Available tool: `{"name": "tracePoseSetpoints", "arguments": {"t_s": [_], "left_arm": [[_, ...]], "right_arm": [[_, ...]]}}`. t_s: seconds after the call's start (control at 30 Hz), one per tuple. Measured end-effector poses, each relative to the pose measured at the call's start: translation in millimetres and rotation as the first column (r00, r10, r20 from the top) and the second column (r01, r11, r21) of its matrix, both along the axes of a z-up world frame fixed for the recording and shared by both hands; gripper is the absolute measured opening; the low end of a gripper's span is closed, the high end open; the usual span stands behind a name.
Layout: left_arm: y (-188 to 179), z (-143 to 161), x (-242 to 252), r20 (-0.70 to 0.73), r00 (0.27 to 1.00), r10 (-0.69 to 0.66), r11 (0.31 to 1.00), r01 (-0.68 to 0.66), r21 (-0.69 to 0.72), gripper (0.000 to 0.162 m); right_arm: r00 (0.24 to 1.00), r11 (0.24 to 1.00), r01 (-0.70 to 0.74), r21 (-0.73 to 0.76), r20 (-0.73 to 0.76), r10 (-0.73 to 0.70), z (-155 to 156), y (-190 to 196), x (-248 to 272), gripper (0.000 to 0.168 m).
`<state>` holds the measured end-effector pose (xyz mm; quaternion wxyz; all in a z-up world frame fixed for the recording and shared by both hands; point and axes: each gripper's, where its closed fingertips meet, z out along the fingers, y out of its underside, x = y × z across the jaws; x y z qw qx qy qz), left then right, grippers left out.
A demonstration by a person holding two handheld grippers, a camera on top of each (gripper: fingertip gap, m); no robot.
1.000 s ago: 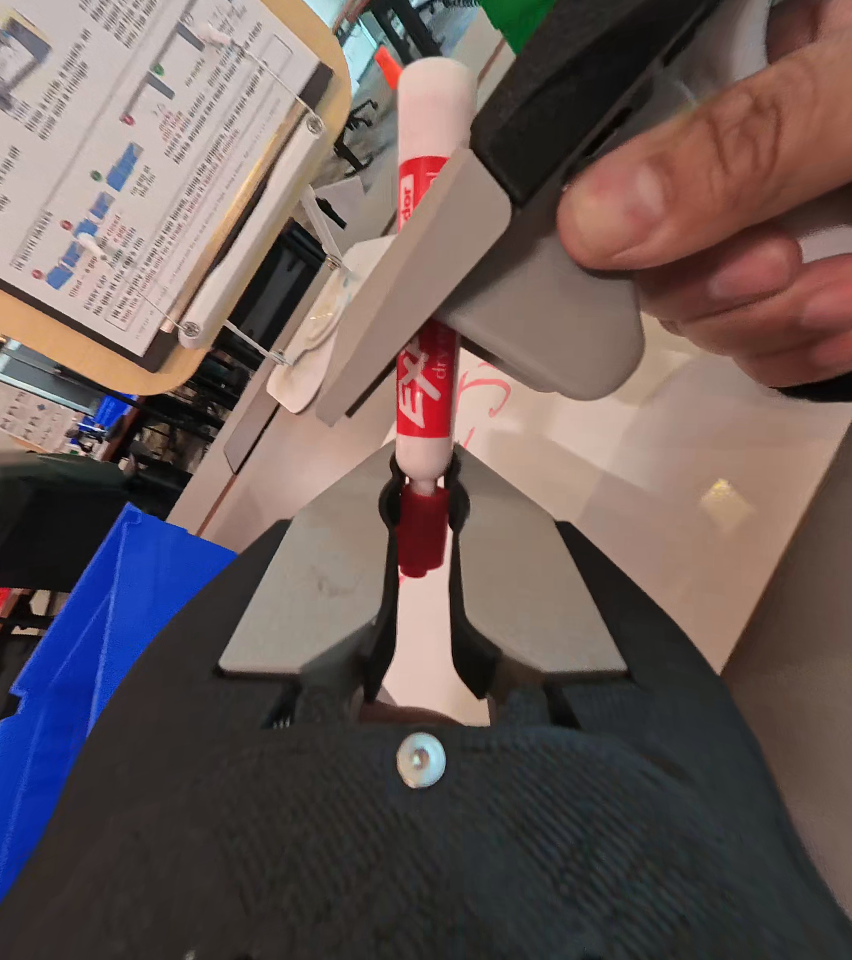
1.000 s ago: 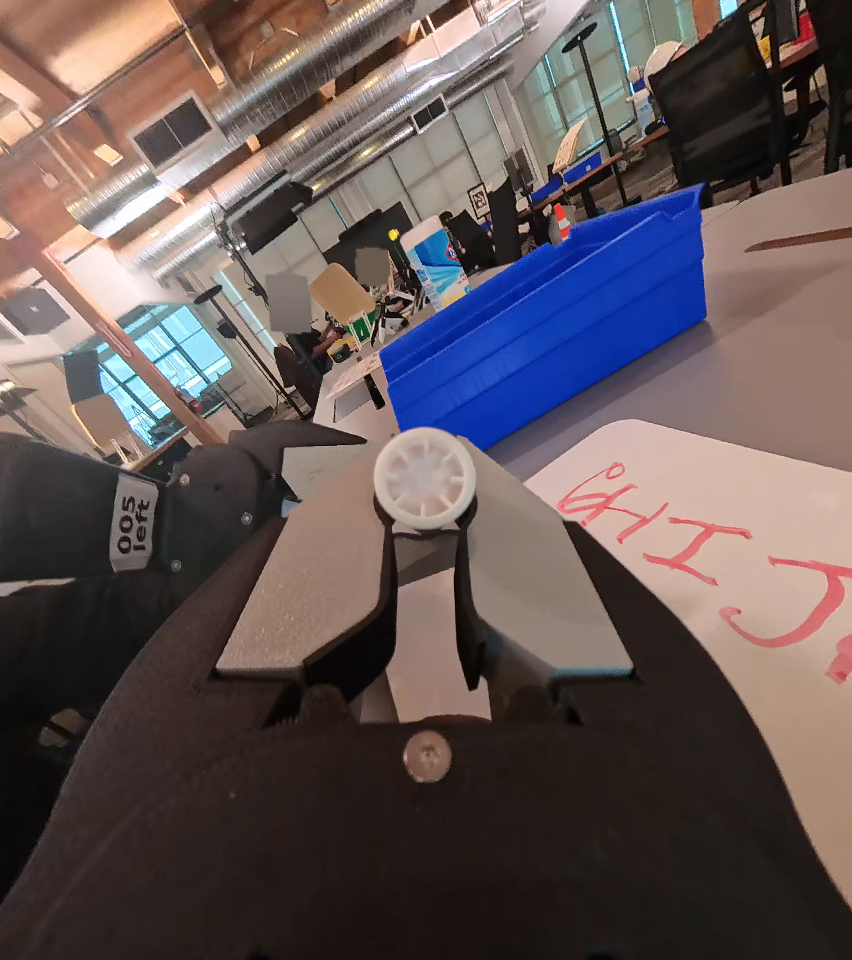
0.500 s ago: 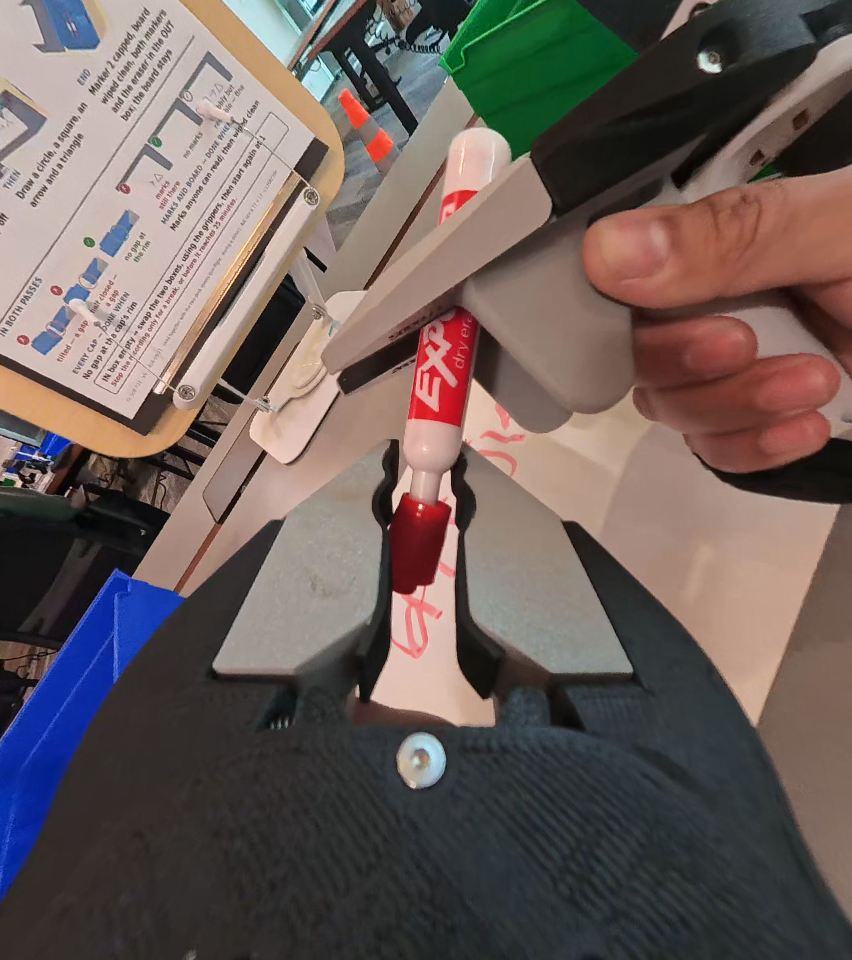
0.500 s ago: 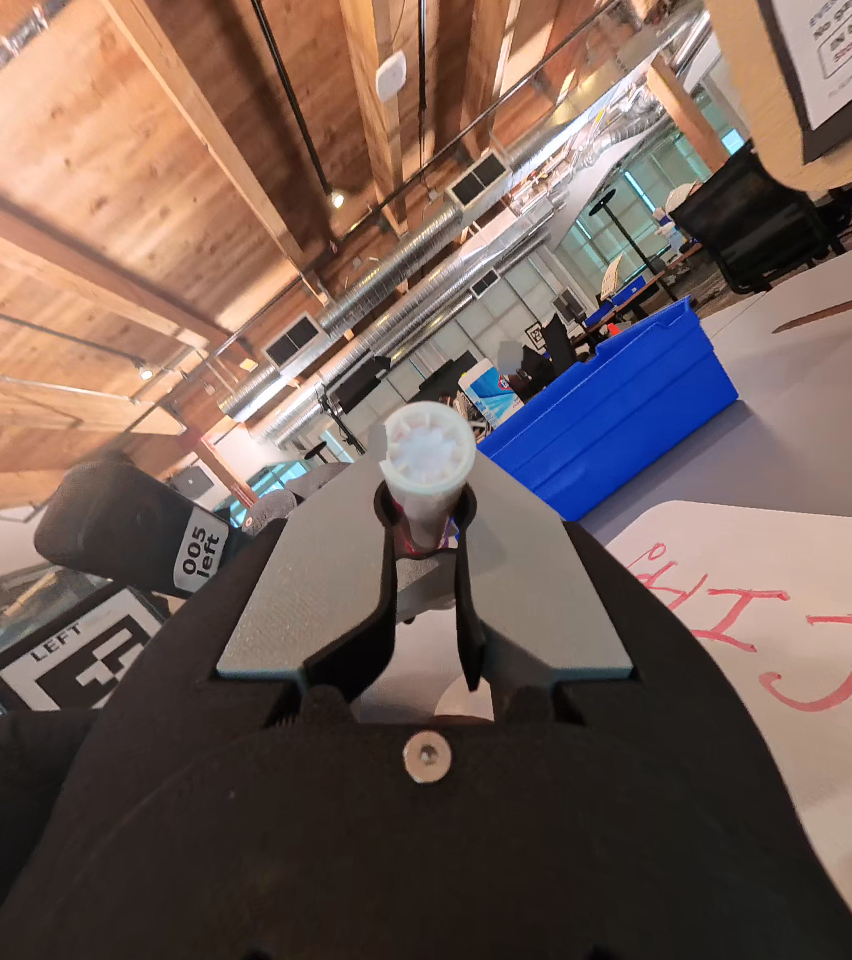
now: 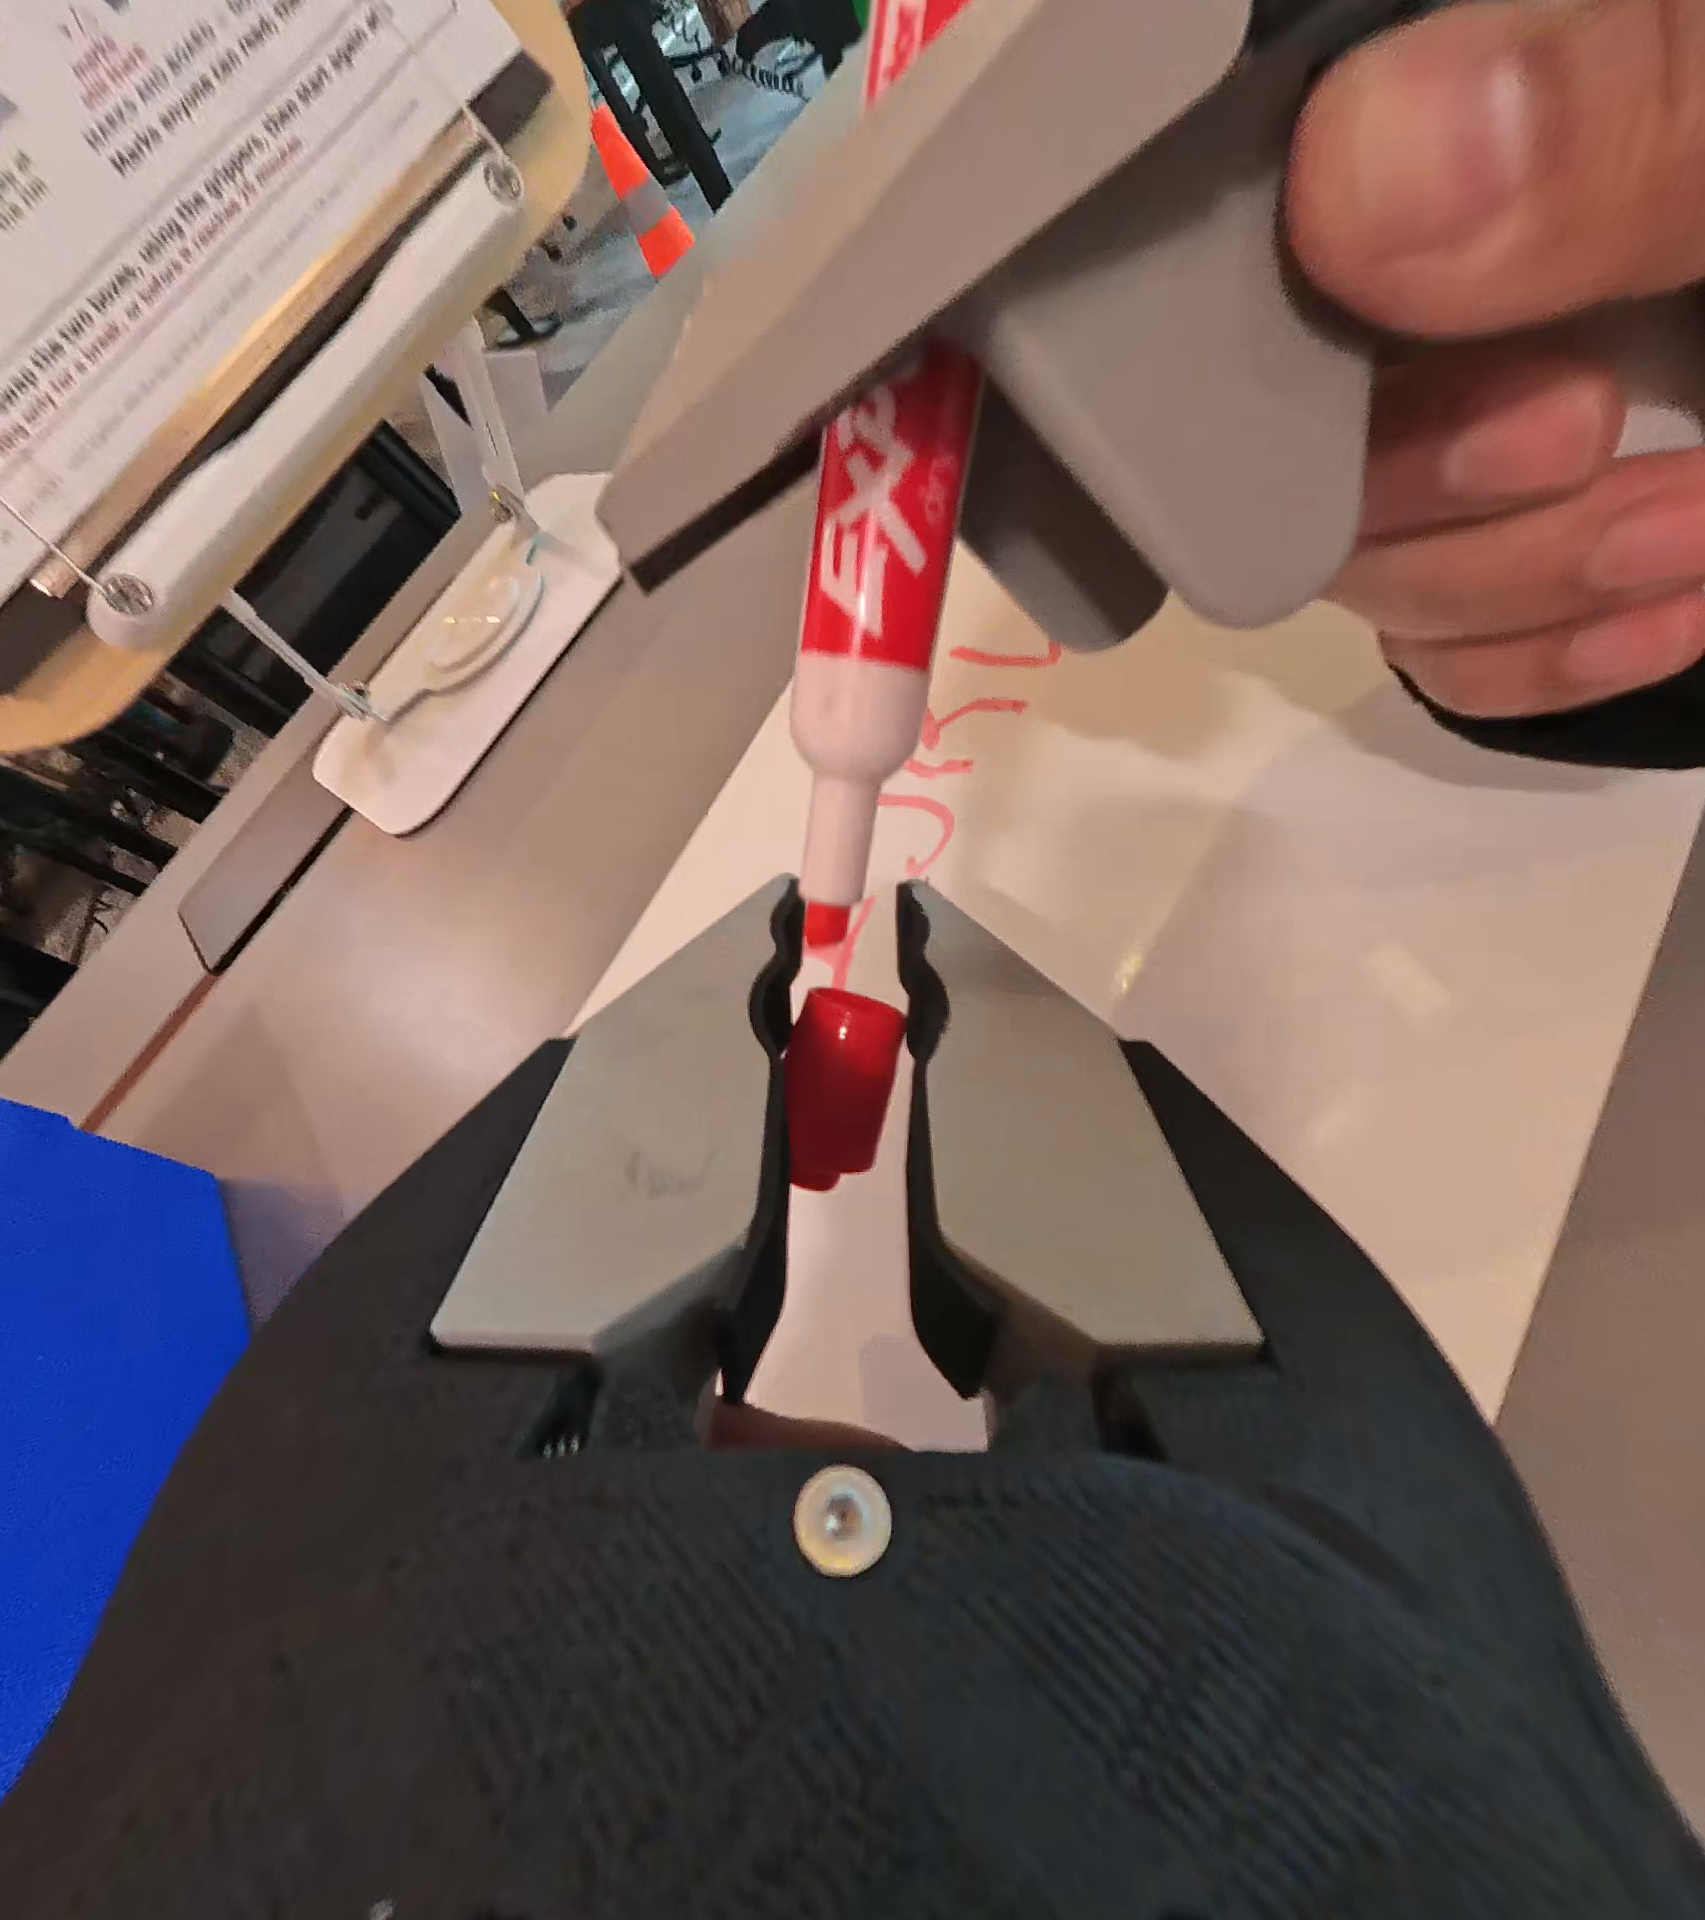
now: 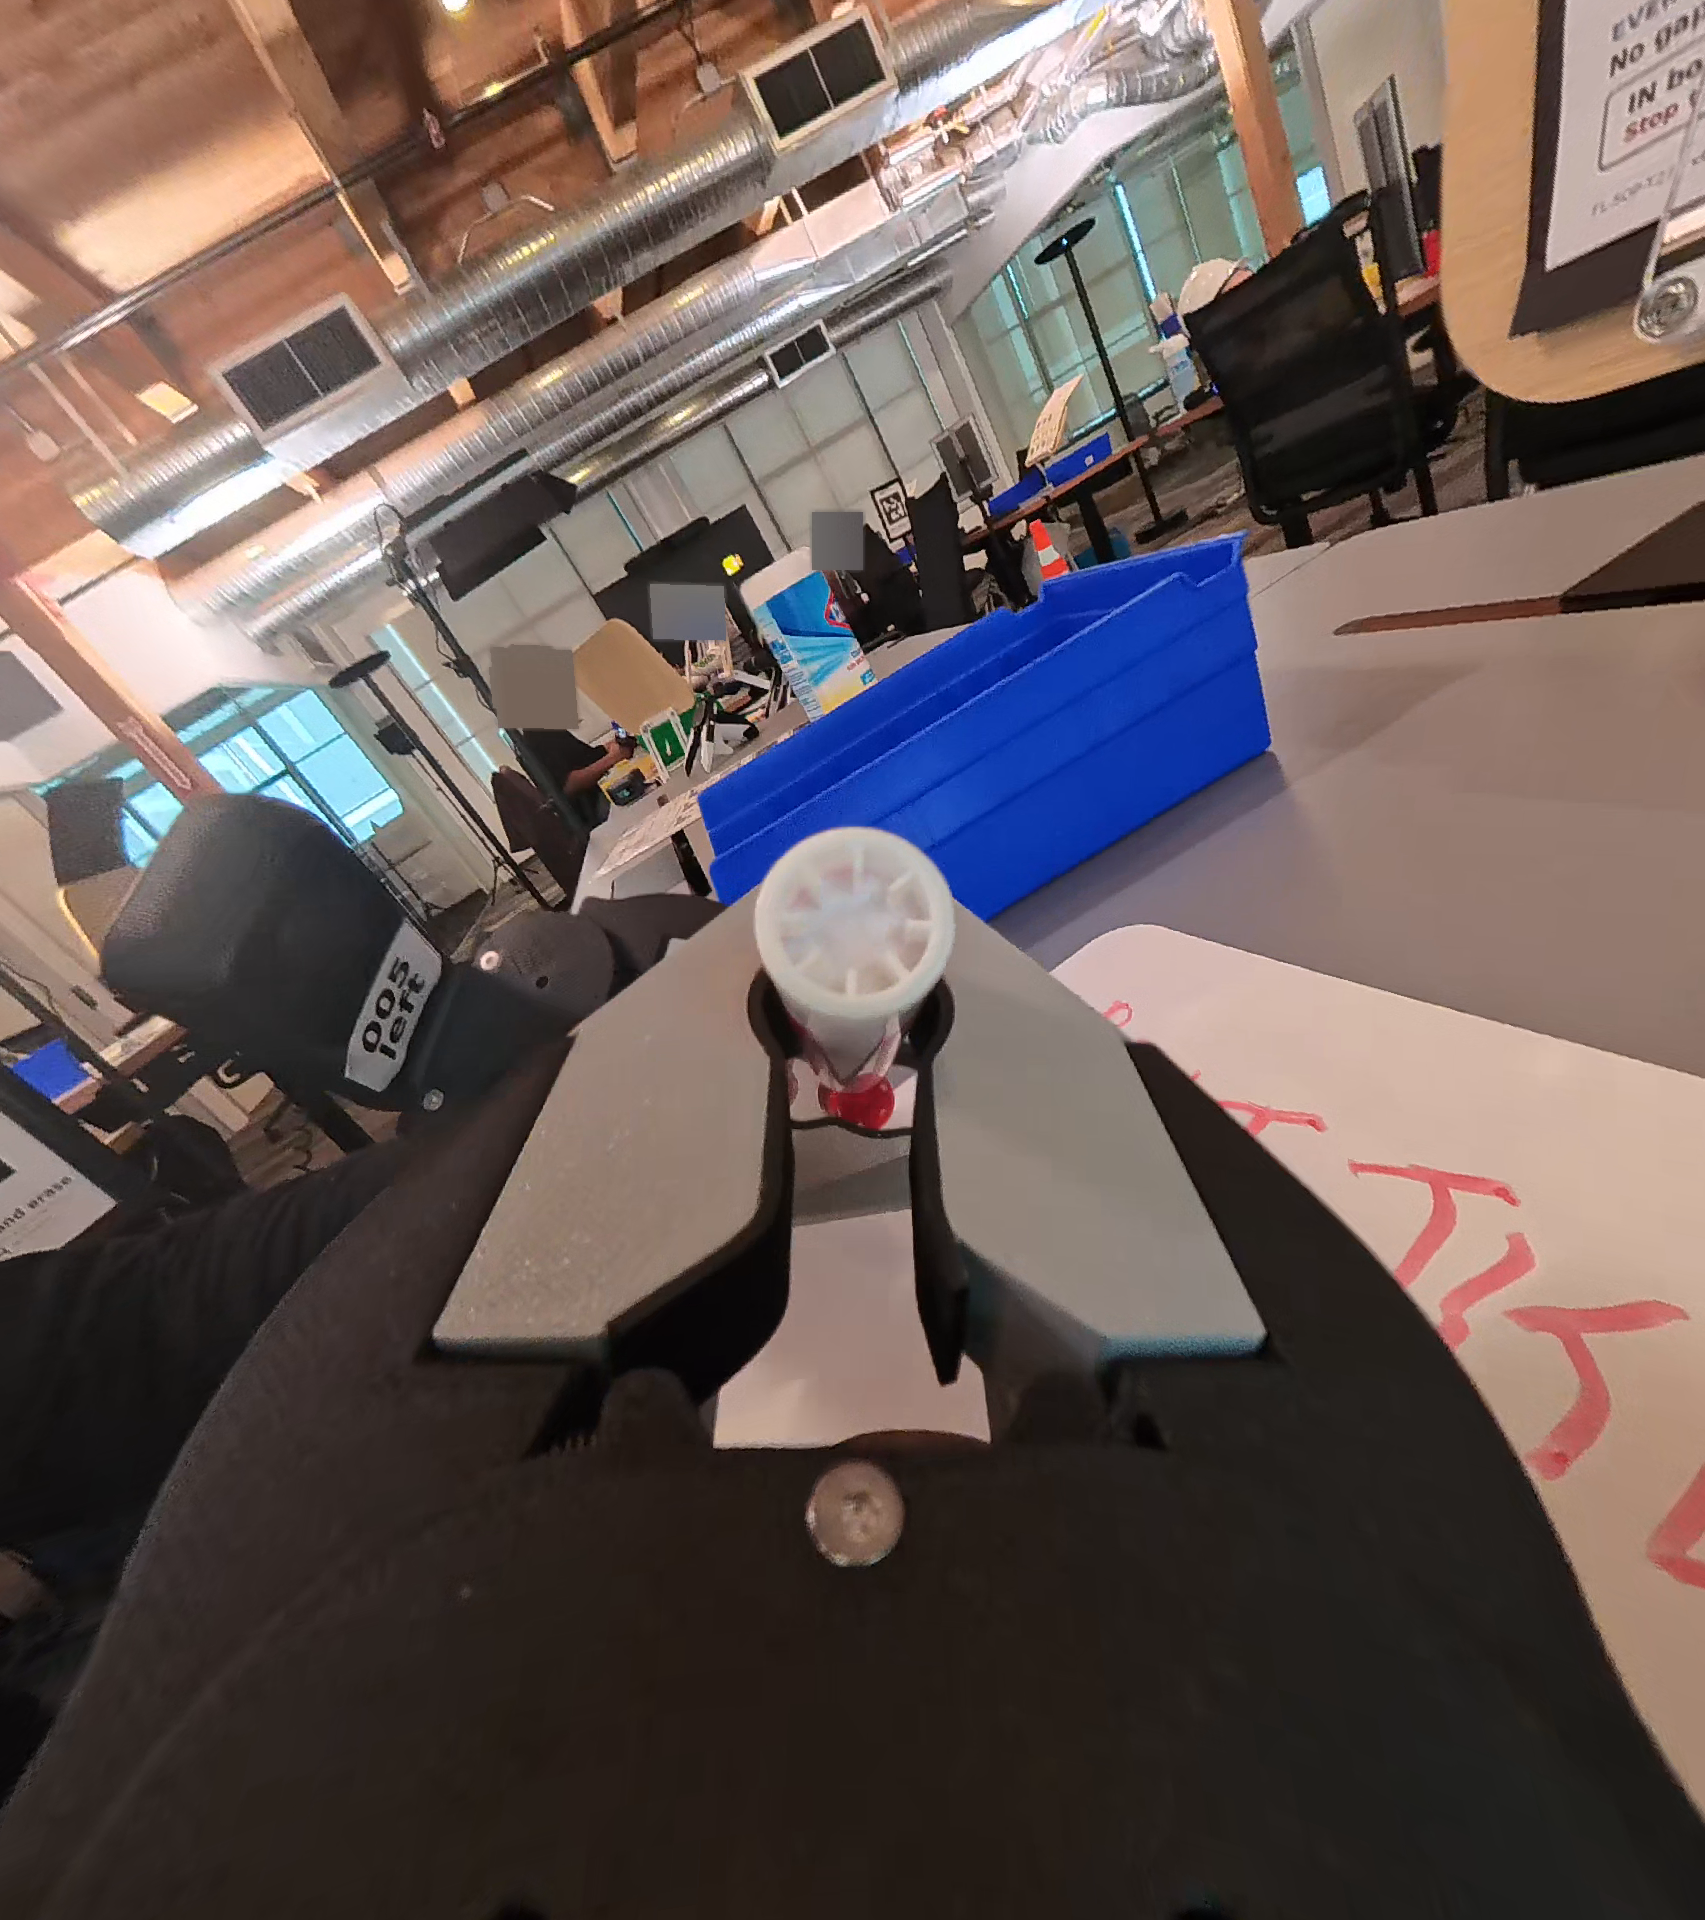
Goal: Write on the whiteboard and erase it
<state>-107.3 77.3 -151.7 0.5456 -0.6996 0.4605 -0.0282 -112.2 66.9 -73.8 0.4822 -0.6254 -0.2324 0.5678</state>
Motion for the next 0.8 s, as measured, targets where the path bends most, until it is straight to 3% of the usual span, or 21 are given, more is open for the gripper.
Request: {"name": "tracePoseSetpoints", "arguments": {"t_s": [0.27, 0.5, 0.8], "left_arm": [[-0.8, -17.4, -9.2, -0.057, 0.998, 0.002, 1.0, -0.002, -0.001, 0.015], [-5.0, -8.9, -3.4, -0.039, 0.999, -0.028, 0.998, 0.03, 0.059, 0.015], [-6.3, 12.0, -4.5, -0.096, 0.995, 0.0, 0.98, 0.019, 0.196, 0.015]], "right_arm": [[0.998, 0.999, -0.034, 0.008, 0.061, 0.034, -3.8, -0.5, 1.8, 0.015], [0.992, 0.992, -0.119, -0.036, -0.045, 0.118, 5.3, -7.0, 3.7, 0.015], [0.991, 0.986, -0.133, -0.104, -0.036, 0.13, -3.8, -4.9, 2.8, 0.015]]}}
